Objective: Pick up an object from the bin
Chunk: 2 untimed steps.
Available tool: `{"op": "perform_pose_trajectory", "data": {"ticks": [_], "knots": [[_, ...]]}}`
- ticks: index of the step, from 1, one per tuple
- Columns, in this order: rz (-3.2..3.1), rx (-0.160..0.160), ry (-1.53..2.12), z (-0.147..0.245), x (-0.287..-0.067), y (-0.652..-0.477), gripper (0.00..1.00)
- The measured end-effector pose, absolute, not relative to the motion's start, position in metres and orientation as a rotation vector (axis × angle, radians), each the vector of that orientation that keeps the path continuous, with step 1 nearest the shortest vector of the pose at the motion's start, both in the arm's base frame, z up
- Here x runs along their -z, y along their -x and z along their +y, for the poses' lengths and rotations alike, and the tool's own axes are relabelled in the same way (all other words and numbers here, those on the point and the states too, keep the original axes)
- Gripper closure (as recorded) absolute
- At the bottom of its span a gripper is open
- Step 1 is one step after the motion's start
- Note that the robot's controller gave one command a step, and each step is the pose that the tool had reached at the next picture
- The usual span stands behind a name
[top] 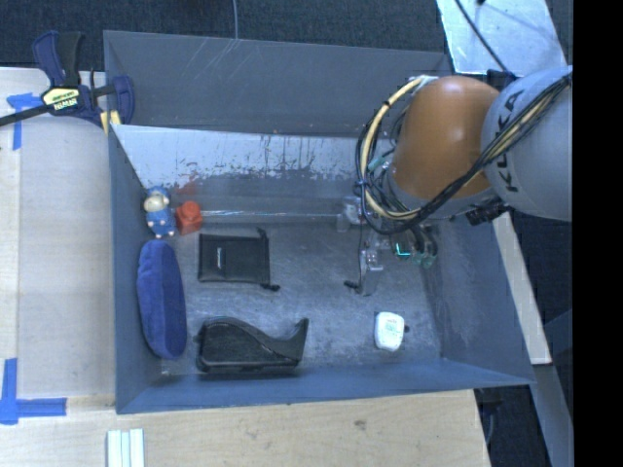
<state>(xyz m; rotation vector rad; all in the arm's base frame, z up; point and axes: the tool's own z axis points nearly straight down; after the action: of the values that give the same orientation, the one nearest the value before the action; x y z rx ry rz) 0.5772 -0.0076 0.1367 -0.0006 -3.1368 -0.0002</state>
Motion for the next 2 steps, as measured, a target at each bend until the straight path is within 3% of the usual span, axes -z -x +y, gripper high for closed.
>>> {"op": "perform_pose_trajectory", "data": {"ticks": [1, 2], "knots": [[-3.136, 0.002, -0.103, 0.032, -0.111, -0.534, 0.00], [-3.137, 0.000, -0.073, 0.029, -0.083, -0.504, 0.00]]}}
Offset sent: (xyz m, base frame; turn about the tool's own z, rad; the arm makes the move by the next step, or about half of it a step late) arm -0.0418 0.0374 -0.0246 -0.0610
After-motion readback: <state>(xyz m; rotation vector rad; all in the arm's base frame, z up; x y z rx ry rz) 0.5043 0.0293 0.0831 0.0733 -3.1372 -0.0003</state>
